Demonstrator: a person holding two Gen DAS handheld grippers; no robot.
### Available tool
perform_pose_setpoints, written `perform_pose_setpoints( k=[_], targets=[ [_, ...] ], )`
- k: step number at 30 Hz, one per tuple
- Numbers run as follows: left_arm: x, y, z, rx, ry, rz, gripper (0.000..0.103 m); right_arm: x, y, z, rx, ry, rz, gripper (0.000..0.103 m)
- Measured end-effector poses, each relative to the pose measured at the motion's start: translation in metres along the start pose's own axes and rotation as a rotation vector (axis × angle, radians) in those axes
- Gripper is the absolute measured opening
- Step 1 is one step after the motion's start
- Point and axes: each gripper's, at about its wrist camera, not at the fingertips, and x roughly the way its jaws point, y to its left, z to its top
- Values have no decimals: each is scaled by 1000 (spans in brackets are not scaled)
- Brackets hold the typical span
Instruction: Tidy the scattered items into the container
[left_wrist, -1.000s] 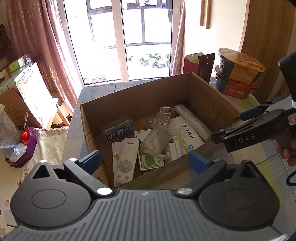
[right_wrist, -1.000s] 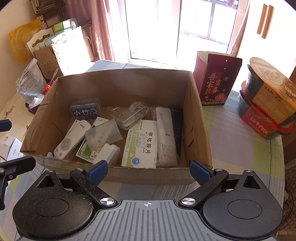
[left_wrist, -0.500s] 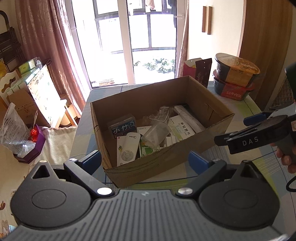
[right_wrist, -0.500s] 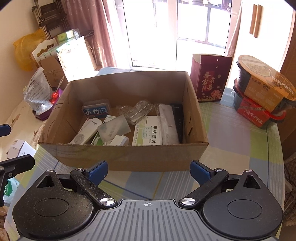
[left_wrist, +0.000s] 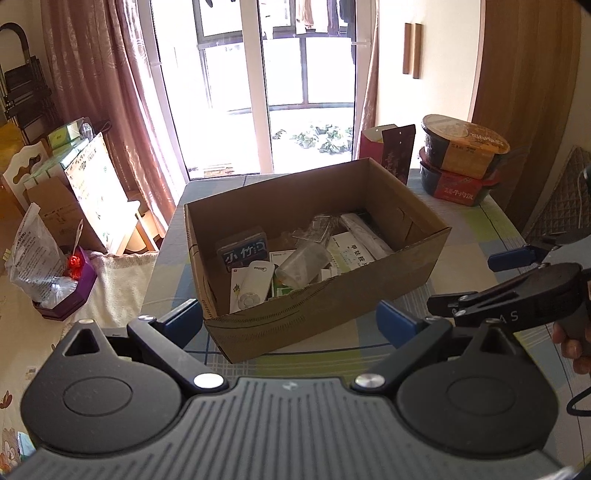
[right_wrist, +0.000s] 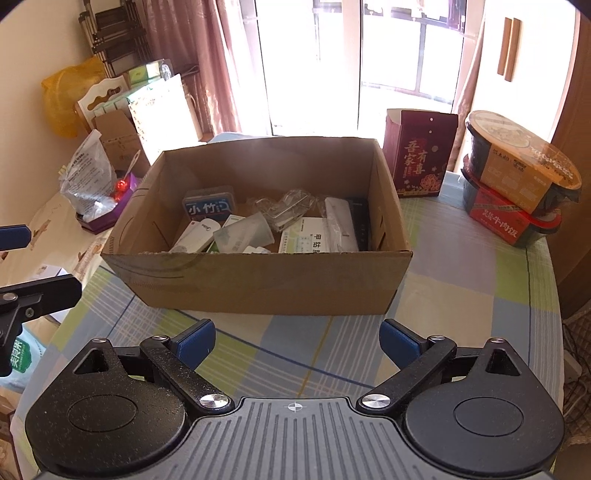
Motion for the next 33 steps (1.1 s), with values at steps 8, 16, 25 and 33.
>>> perform_pose_setpoints(
  k=[8,16,25,33],
  targets=[
    [-10,-17,-8,5,-16,14,99,-16,-1,-13,-6,-19,5,100],
    [-20,-30,-20,-6,-27,35,99,-29,-2,-25,-20,-35,12,100],
    [-32,-41,-33,-23,-36,54,99,-46,-1,-35,-43,-71,31,100],
    [-42,-48,-38,-24,-58,84,99,-57,-1,-42,-63,-99,48,100]
  ],
)
